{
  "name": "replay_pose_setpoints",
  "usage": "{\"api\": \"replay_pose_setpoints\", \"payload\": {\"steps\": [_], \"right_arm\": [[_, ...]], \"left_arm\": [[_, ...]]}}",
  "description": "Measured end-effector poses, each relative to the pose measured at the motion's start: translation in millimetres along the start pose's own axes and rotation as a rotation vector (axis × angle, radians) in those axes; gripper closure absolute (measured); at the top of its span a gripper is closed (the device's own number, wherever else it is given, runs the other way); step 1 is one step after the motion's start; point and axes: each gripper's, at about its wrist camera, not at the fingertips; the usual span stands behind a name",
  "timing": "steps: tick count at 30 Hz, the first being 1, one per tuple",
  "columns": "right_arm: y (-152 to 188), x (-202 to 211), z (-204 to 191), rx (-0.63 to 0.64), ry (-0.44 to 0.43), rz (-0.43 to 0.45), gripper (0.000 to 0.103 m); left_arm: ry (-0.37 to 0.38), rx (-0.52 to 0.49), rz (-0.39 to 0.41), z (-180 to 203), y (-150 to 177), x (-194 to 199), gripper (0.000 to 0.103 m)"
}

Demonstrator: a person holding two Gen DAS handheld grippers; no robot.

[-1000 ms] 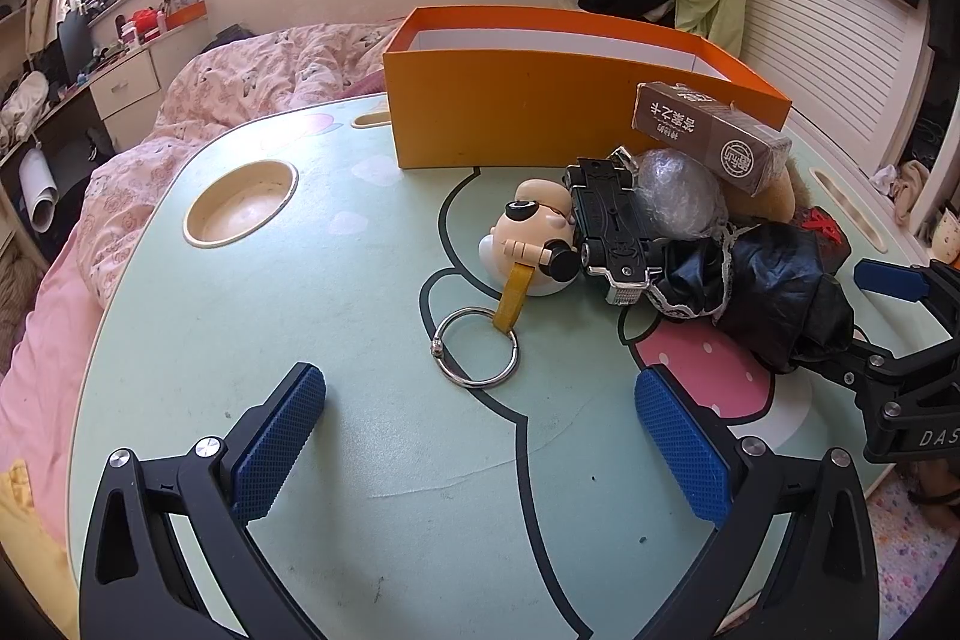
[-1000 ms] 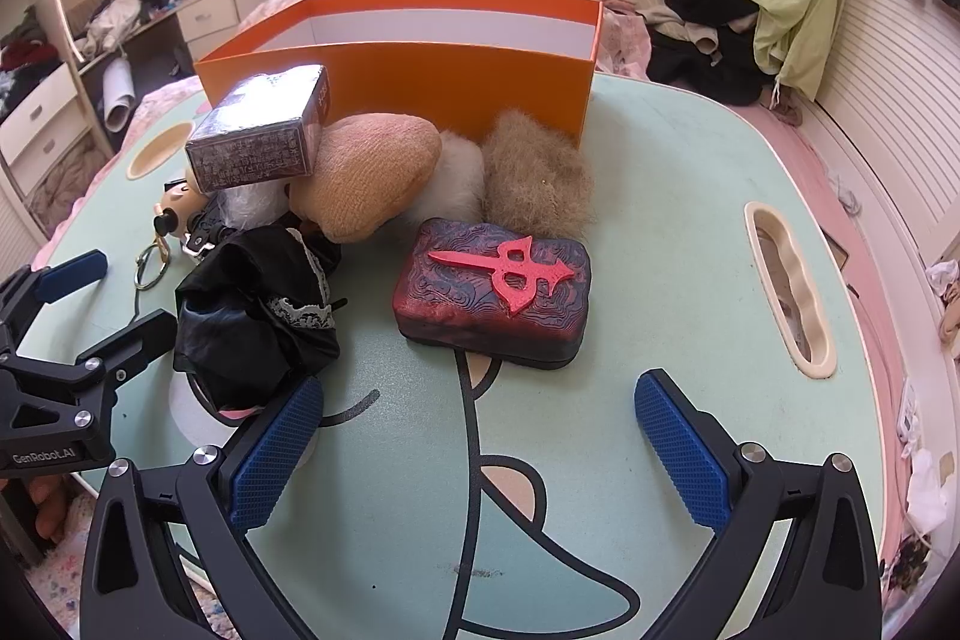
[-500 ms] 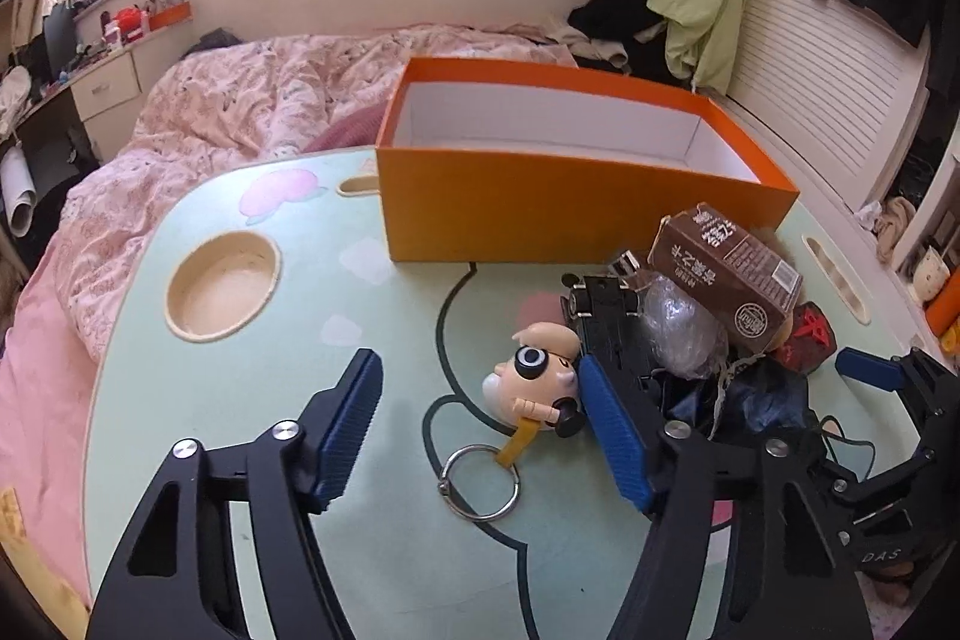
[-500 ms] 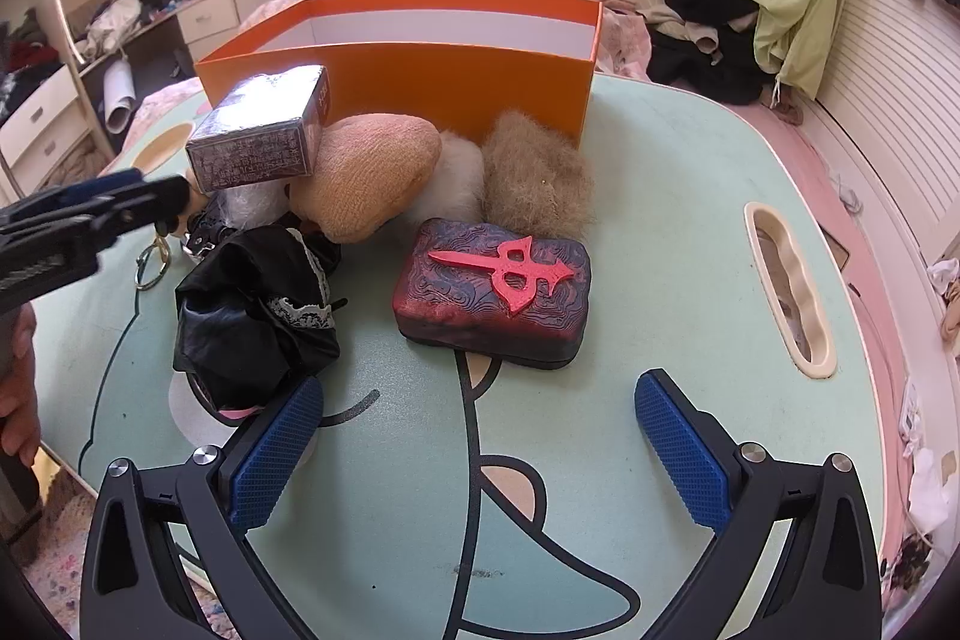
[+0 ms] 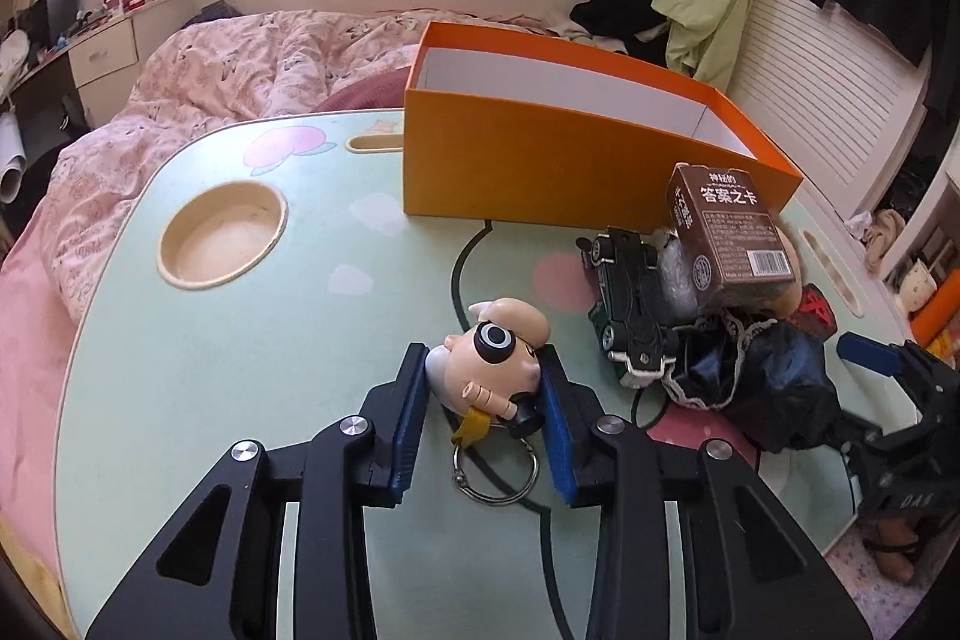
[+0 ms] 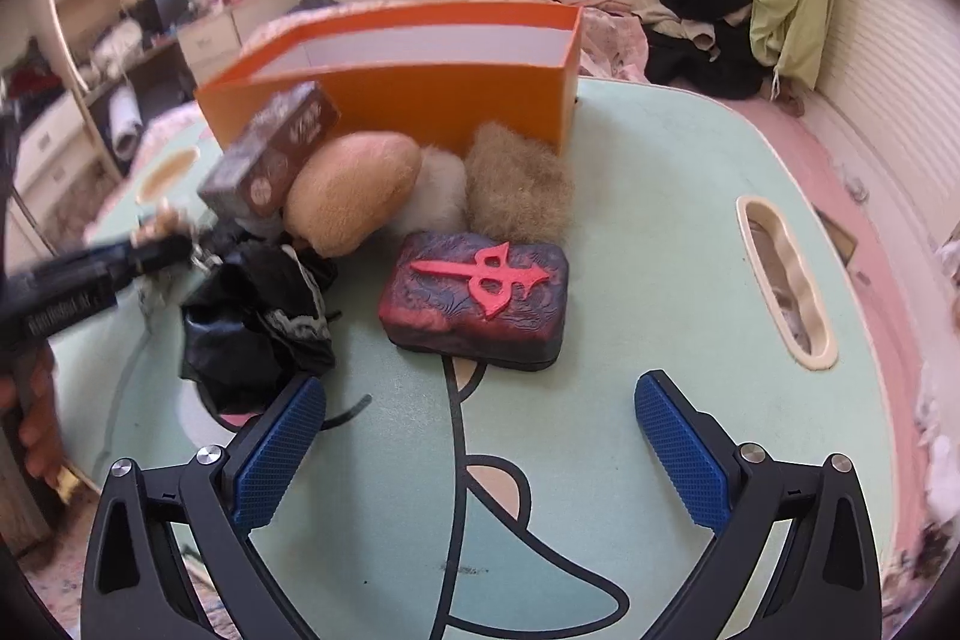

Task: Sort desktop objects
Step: 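Lift the keychain with the left gripper while the right gripper grasps the red-black tin box, then lower the keychain into the orange box with the left gripper while the right gripper places the tin box inside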

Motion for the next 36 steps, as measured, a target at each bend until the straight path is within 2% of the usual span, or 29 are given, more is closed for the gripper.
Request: {"api": "replay_pose_setpoints", "payload": {"steps": [2,3,10,16,18,20,28,36], "right_arm": [[-1.9,3.9,8.1,-0.039,-0.045,0.014,0.0],[-3.5,4.1,8.2,-0.045,-0.041,0.015,0.0],[-20.8,-1.2,-13.5,0.035,0.098,0.038,0.0],[-35.3,-15.2,-7.9,-0.031,0.053,-0.009,0.0],[-35.2,-17.2,-6.9,-0.047,0.067,-0.018,0.013],[-32.1,-15.6,-8.6,-0.034,0.088,-0.009,0.042],[-12.1,2.3,1.5,-0.053,0.05,0.025,0.043],[-21.3,43.7,2.9,-0.054,0.013,0.167,0.043]], "left_arm": [[-0.021,0.001,0.018,0.5,8.5,7.4,0.067],[-0.021,0.001,0.022,-0.4,10.6,10.6,0.067],[-0.007,0.005,0.033,-0.6,15.3,19.0,0.067],[0.008,0.005,0.024,0.2,12.6,15.4,0.067],[0.01,0.004,0.021,0.6,12.9,14.5,0.067],[0.007,0.004,0.025,0.8,13.1,16.0,0.067],[0.008,0.017,0.046,-2.6,11.7,25.6,0.067],[0.031,0.026,0.101,-1.5,-5.8,45.1,0.067]]}}
Point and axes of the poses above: each gripper's, at about its wrist camera, not at the fingertips, and x roughly against the way its jaws point, z to its right, y to its underside, and after that the axes turned 6 degrees about -z, right-handed
